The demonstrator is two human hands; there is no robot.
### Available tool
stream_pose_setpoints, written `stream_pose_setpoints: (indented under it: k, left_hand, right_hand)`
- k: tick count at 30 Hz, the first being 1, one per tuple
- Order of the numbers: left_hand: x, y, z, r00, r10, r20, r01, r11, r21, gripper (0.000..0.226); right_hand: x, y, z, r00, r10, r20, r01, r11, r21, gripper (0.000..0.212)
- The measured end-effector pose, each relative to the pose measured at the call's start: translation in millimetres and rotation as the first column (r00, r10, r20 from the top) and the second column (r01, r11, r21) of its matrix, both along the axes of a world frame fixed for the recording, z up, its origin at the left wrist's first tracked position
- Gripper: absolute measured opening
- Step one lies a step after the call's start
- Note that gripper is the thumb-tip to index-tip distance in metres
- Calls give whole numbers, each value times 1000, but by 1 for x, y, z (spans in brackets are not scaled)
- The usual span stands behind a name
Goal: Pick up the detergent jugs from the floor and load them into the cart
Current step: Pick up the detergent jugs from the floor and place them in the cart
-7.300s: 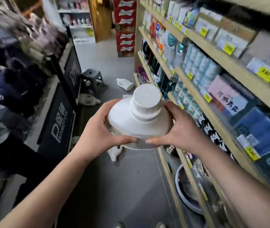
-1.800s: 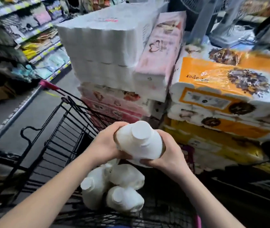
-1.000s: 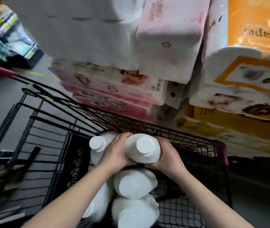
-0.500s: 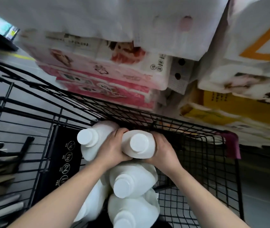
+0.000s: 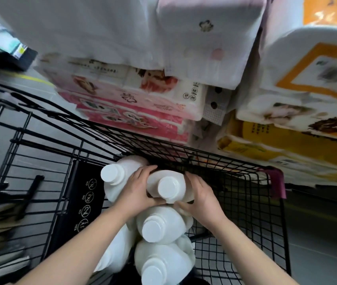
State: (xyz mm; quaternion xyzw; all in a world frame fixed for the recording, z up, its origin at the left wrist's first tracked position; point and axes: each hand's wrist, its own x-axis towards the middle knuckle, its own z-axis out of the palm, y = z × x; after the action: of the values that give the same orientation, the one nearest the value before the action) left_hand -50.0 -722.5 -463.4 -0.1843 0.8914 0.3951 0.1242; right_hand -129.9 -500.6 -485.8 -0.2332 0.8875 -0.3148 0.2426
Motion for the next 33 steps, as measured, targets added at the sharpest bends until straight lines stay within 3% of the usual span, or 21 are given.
stream_pose_setpoints:
  k: [8, 19, 27, 33]
  left_hand:
    - [-13, -15, 64, 991, -130, -28, 129, 991, -27, 111]
    - [1, -6, 209, 926, -172, -337, 139, 983, -120, 96]
    - [39, 14, 263, 835, -150, -530, 130, 989, -75, 102]
    - [80, 24, 273, 779, -151, -609, 155, 987, -47, 100]
  right_hand:
    - [-11, -2, 71, 997, 66, -44, -69, 995, -73, 92]
    - [-12, 11, 211, 941, 137, -309, -226, 935, -273, 88]
    - [13, 39, 284, 910, 73, -408, -256, 873, -415, 78]
    - [65, 55, 296, 909, -40, -414, -171, 872, -458, 77]
